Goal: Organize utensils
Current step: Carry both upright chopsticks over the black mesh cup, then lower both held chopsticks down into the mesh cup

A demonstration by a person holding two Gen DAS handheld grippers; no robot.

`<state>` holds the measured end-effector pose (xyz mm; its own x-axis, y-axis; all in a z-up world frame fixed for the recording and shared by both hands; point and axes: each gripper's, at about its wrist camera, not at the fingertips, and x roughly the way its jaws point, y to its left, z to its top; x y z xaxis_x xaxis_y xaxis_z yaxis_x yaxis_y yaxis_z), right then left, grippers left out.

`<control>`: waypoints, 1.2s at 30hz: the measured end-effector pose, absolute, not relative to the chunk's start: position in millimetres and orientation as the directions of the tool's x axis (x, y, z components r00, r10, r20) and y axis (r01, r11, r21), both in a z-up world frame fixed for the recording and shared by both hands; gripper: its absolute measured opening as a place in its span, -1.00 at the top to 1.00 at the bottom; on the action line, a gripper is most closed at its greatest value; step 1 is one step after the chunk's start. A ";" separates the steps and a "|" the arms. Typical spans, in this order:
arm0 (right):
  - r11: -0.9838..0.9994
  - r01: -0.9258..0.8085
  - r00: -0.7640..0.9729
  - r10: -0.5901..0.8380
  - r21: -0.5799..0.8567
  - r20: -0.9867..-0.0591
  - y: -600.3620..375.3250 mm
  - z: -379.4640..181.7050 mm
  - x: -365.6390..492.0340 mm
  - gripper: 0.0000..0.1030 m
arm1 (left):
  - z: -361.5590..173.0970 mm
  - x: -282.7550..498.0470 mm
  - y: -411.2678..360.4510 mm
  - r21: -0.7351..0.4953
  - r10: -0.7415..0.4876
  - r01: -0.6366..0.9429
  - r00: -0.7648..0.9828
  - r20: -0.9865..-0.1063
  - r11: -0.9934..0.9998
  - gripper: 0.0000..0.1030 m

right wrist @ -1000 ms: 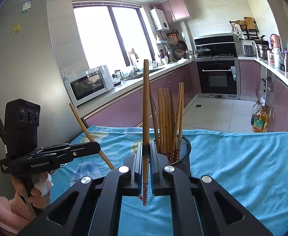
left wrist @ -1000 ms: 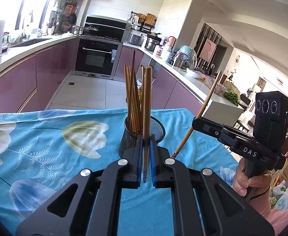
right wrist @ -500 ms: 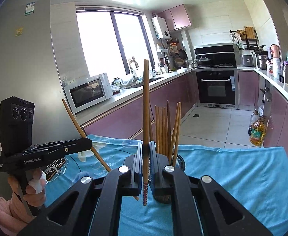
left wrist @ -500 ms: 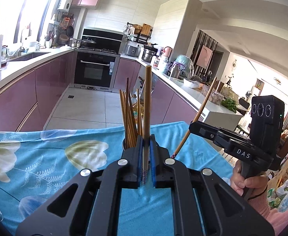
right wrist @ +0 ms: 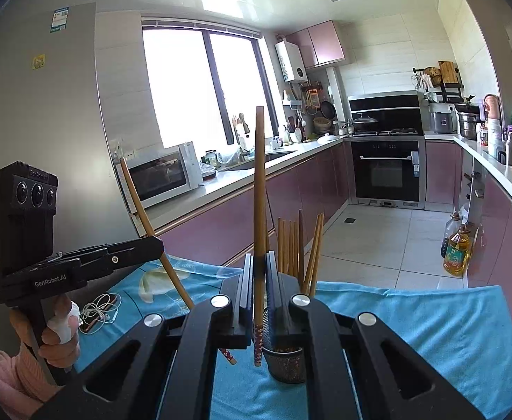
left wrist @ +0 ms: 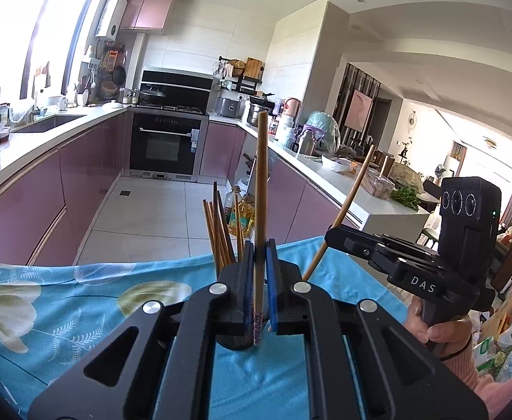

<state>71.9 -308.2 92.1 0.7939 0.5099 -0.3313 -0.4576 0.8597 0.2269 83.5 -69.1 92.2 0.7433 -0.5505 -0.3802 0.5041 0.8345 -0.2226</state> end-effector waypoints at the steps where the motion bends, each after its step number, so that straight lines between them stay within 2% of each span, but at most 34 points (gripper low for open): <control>1: 0.860 -0.457 0.795 0.509 0.225 -0.329 -308.1 92.7 71.9 0.89 | 94.4 83.2 -70.0 -0.219 -0.550 0.505 0.745 -0.376 0.835 0.85; 15: 0.870 -0.439 0.807 0.492 0.225 -0.327 -306.8 94.1 83.1 0.89 | 109.8 83.0 -82.5 -0.197 -0.548 0.512 0.761 -0.348 0.836 0.85; 36: 0.881 -0.406 0.799 0.471 0.242 -0.373 -305.2 79.7 104.3 0.89 | 91.3 107.0 -108.4 -0.175 -0.499 0.470 0.773 -0.391 0.865 0.85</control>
